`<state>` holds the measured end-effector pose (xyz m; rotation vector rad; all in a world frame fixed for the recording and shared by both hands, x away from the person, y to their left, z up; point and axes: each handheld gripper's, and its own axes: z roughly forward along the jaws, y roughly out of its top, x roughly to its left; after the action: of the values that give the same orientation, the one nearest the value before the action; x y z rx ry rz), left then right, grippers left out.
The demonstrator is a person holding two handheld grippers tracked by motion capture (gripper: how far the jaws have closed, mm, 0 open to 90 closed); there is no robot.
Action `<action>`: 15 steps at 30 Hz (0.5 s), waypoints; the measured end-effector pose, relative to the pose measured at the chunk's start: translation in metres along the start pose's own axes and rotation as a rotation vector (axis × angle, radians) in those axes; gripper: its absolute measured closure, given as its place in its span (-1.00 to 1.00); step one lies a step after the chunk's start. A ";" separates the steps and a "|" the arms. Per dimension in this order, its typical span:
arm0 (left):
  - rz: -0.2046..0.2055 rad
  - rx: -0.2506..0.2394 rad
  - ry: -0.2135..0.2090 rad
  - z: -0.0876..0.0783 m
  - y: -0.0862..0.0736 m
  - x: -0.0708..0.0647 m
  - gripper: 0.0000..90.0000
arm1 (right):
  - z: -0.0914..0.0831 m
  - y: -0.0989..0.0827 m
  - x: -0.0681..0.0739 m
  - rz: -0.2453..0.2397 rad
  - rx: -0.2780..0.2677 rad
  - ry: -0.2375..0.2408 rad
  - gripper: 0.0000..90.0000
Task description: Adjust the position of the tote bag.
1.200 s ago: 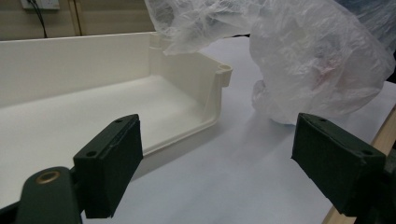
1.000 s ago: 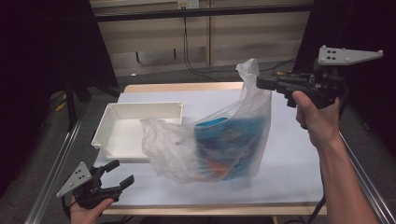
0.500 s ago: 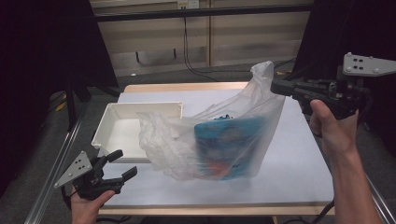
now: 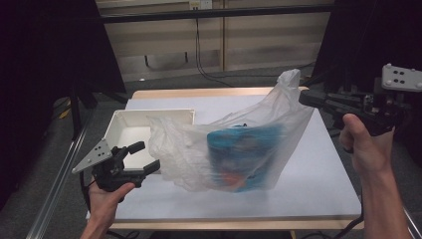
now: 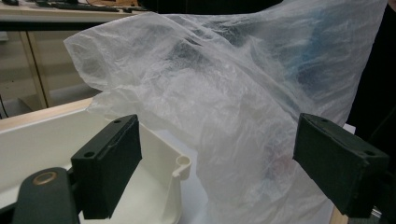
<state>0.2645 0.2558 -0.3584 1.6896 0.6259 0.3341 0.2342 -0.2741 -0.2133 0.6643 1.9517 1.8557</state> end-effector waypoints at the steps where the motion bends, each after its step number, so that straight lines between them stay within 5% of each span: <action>1: -0.001 -0.003 -0.004 0.001 0.002 0.001 -0.67 | -0.001 0.000 0.001 0.000 -0.001 -0.004 1.00; 15: -0.052 0.013 -0.048 0.030 0.025 0.018 -0.81 | -0.019 -0.005 0.007 -0.018 -0.011 -0.023 1.00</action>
<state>0.3013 0.2391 -0.3426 1.6856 0.6364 0.2527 0.2176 -0.2857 -0.2170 0.6599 1.9255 1.8381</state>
